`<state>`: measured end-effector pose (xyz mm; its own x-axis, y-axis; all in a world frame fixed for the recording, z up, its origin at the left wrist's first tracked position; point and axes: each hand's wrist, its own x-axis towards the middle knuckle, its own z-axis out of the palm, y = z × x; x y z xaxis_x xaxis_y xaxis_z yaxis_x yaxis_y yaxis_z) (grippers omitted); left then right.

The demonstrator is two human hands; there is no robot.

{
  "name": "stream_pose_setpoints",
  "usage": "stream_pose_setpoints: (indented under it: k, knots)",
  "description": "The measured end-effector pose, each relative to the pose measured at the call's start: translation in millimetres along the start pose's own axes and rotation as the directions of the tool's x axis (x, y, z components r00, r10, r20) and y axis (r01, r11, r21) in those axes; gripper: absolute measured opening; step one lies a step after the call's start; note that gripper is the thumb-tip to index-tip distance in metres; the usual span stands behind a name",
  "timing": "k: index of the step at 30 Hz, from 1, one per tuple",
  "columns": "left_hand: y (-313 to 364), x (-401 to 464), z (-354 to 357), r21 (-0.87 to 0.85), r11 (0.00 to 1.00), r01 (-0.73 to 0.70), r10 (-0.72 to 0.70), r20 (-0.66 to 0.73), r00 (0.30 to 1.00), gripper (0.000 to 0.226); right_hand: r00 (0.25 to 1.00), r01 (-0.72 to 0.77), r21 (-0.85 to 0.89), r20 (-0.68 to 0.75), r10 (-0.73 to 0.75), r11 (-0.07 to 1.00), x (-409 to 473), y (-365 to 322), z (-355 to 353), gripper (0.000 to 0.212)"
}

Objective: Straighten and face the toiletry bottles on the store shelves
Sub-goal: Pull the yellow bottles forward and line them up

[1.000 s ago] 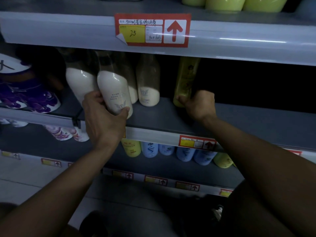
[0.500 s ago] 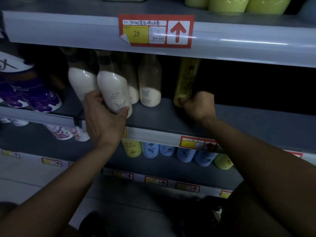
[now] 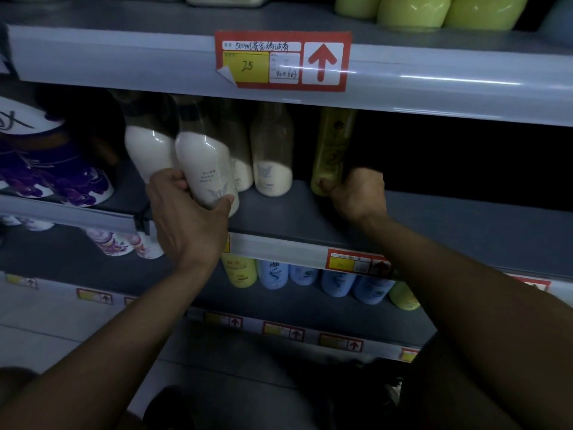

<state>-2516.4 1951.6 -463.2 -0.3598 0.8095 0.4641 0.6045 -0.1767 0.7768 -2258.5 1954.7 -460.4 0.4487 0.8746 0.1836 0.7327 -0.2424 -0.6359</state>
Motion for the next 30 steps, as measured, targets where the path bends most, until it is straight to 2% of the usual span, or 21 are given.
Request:
stream_pose_setpoints:
  k: [5, 13, 18, 21, 26, 30]
  knots:
    - [-4.8, 0.4, -1.1, -0.036, 0.999, -0.027, 0.028, 0.023, 0.999, 0.072, 0.999, 0.029, -0.02, 0.019, -0.028, 0.999, -4.7, -0.9, -5.2, 0.045]
    - [7.3, -18.9, -20.3, -0.049, 0.996, -0.071, 0.071, 0.006, 0.997, 0.052, 0.999, 0.037, -0.081, 0.003, -0.036, 0.996, -28.4, 1.2, -32.4, 0.036]
    - [46.9, -38.2, -34.0, -0.205, 0.966, -0.156, 0.159, -0.002, 0.987, 0.049, 0.997, 0.069, 0.024, -0.041, -0.068, 0.997, -57.8, -6.2, -73.1, 0.035]
    - [76.7, -56.5, -47.7, -0.252, 0.94, -0.231, 0.239, 0.002, 0.971, 0.05, 0.983, 0.174, 0.102, -0.081, -0.166, 0.98, -85.0, -12.2, -100.5, 0.024]
    - [137.3, -64.6, -71.4, -0.374, 0.818, -0.437, 0.447, -0.064, 0.892, 0.028, 0.898, 0.417, 0.101, -0.196, -0.393, 0.903, -126.7, -26.3, -143.2, 0.012]
    - [191.6, -53.6, -82.2, -0.415, 0.749, -0.517, 0.539, -0.073, 0.839, 0.025, 0.77, 0.55, 0.122, -0.456, -0.446, 0.826, -142.4, -51.2, -180.2, 0.01]
